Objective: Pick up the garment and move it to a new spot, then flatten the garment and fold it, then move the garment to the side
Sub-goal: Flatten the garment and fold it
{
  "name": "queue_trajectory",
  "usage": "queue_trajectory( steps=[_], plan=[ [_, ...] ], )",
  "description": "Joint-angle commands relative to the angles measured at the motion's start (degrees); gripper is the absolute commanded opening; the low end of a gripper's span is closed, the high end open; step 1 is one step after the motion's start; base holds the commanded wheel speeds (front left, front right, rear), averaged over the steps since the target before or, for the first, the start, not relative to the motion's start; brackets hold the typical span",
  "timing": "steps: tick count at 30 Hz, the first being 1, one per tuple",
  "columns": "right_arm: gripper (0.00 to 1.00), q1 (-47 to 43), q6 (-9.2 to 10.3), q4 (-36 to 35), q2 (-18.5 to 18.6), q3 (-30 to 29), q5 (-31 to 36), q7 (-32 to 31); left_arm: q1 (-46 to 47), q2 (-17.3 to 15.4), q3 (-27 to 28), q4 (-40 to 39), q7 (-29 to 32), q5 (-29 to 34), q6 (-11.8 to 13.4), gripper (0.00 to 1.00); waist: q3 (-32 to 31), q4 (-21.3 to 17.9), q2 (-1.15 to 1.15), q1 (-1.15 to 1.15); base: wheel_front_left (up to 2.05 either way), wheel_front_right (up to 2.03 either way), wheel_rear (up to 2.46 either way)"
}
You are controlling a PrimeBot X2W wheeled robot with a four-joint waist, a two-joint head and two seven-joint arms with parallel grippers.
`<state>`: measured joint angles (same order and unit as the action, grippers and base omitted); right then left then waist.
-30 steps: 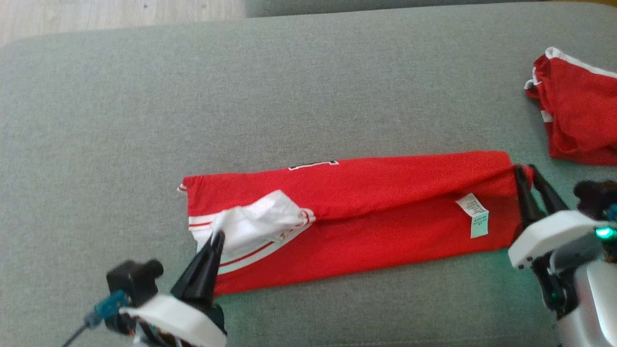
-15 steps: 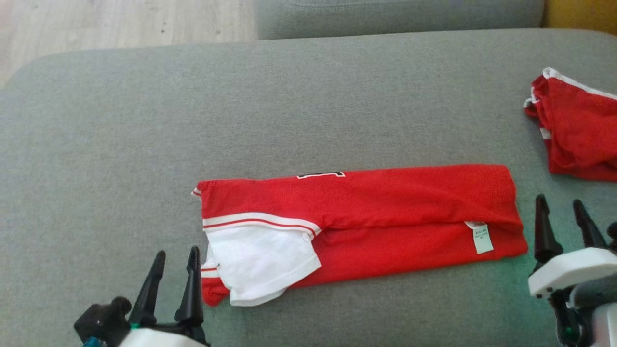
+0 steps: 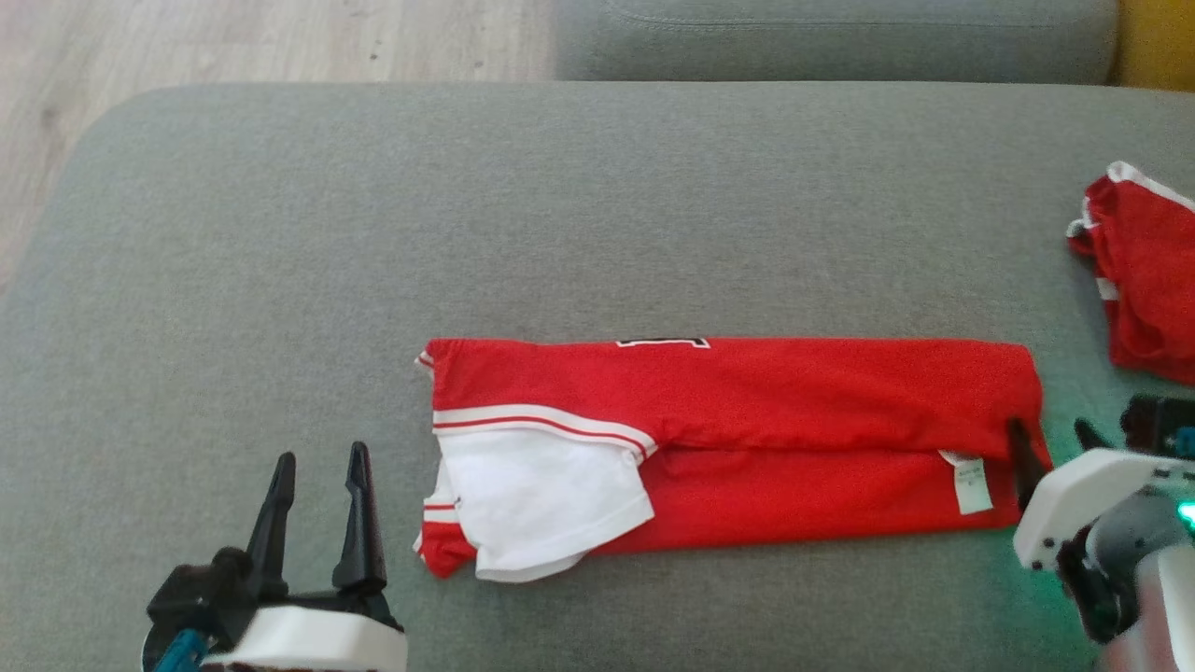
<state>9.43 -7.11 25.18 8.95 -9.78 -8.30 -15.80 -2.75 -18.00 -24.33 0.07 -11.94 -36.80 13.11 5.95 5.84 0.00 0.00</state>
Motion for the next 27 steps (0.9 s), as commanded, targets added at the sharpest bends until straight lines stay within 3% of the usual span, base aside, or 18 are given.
queue_trajectory(
  steps=[1,5,6,7,10,11,18,27],
  plan=[
    [1.00,2.2,-0.37,-0.5,1.3,1.3,0.4,-0.5,1.8,-0.6,2.2,-1.3,-0.6,0.3,0.2,1.00,0.2,0.7,0.00,0.00,0.00,0.00,0.00],
    [1.00,3.4,-0.37,4.4,2.0,1.9,-0.9,-2.9,1.4,-0.6,2.1,-1.2,-0.6,0.3,0.3,1.00,0.3,1.6,0.00,0.00,0.00,0.00,0.00],
    [0.91,3.7,-0.37,5.4,2.2,2.0,-1.5,-3.2,1.3,-0.6,2.0,-1.2,-0.6,0.3,0.4,1.00,0.2,1.8,0.00,0.00,0.00,0.00,0.00],
    [0.53,4.0,-0.37,6.3,2.3,2.1,-2.1,-3.4,1.3,-0.6,1.9,-1.2,-0.6,0.3,0.4,1.00,0.2,1.9,0.00,0.00,0.00,0.00,0.00],
    [0.04,4.9,-0.37,8.2,2.6,2.5,-3.4,-3.7,1.1,-0.7,1.7,-1.2,-0.6,0.4,0.5,1.00,-0.2,2.0,0.00,0.00,0.00,0.00,0.00],
    [0.00,5.3,-0.37,8.6,2.7,2.6,-3.7,-3.5,1.1,-0.7,1.6,-1.2,-0.5,0.6,0.6,1.00,-0.3,2.0,0.00,0.00,0.00,0.00,0.00],
    [0.00,7.3,-0.37,8.1,5.2,1.9,-5.8,-2.4,0.9,-0.9,1.2,-1.4,-0.4,0.8,1.0,1.00,-1.3,0.8,0.00,0.00,0.00,0.00,0.00],
    [0.00,4.3,-0.37,0.0,8.8,-1.4,-8.1,-5.4,0.3,-0.4,1.3,-1.4,-0.8,0.4,1.3,1.00,-1.7,-1.5,0.00,0.00,0.00,0.00,0.00]
  ],
)
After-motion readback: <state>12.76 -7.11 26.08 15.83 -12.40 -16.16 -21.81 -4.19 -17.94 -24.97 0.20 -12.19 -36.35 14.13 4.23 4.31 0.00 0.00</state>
